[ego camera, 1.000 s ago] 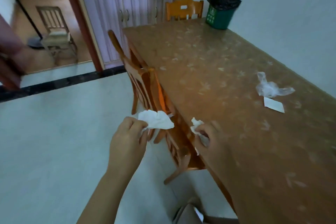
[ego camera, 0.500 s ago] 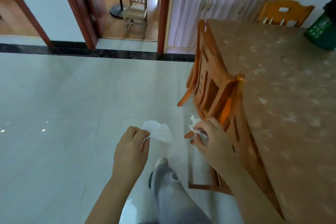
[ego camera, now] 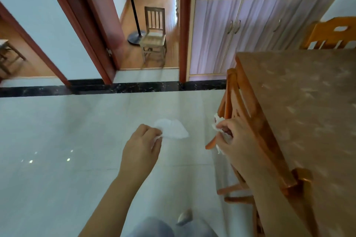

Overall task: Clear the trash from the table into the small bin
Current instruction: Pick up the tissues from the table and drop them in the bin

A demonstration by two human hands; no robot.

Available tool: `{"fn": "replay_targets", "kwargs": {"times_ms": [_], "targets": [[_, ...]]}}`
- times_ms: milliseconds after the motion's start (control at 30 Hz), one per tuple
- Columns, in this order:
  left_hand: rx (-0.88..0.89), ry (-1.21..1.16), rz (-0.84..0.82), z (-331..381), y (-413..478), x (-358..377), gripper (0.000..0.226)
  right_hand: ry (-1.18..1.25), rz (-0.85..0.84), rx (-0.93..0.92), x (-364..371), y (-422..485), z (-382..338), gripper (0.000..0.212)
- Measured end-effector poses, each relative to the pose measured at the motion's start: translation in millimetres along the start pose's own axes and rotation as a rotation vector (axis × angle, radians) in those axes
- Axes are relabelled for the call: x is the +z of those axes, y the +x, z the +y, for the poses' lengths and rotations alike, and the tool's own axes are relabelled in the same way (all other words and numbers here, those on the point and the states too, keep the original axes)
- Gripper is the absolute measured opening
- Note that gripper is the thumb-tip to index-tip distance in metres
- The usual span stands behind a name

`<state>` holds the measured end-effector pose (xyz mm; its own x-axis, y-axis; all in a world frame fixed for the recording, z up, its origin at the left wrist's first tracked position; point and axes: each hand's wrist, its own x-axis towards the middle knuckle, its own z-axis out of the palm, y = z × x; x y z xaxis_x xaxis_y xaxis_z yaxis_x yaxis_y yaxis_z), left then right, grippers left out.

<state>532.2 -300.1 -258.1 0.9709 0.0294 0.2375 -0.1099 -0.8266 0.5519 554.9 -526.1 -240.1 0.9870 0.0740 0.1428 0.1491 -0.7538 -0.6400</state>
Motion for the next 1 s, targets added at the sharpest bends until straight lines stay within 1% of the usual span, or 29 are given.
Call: {"fn": "replay_targets", "kwargs": {"times_ms": [33,100,167,233,333,467,633,767,900,1000], "targets": [[-0.020,-0.001,-0.004,-4.4,13.9,4.5,0.009,0.010,-0.004,0.023,2.6,12.5,3.4,0.018],[-0.053,-0.014,-0.023,-16.2,40.2,15.9,0.009,-0.007,0.051,0.017,10.6,35.5,11.0,0.016],[-0.083,-0.027,-0.062,-29.3,70.7,29.9,0.008,-0.018,0.044,0.044,20.3,60.3,20.2,0.015],[-0.071,-0.028,-0.099,-42.7,108.7,44.3,0.007,-0.053,0.029,0.055,30.8,92.4,31.3,0.015],[-0.039,-0.048,-0.113,-65.5,179.8,60.9,0.007,-0.073,0.065,0.094,46.1,155.3,39.1,0.015],[-0.006,-0.071,-0.111,-100.2,286.2,65.6,0.007,-0.041,0.081,0.146,72.7,260.2,22.5,0.015],[0.032,-0.081,-0.089,-129.1,412.8,62.3,0.008,-0.061,0.168,0.108,85.3,389.5,-5.9,0.013],[0.052,-0.118,-0.127,-128.1,489.1,78.9,0.009,-0.035,0.186,0.186,87.3,459.1,4.1,0.014],[0.153,-0.149,-0.207,-116.6,557.9,114.9,0.010,-0.018,0.253,0.288,74.2,514.7,43.7,0.016],[0.215,-0.150,-0.226,-99.6,620.5,150.6,0.008,0.004,0.283,0.374,66.7,562.9,79.2,0.017]]}}
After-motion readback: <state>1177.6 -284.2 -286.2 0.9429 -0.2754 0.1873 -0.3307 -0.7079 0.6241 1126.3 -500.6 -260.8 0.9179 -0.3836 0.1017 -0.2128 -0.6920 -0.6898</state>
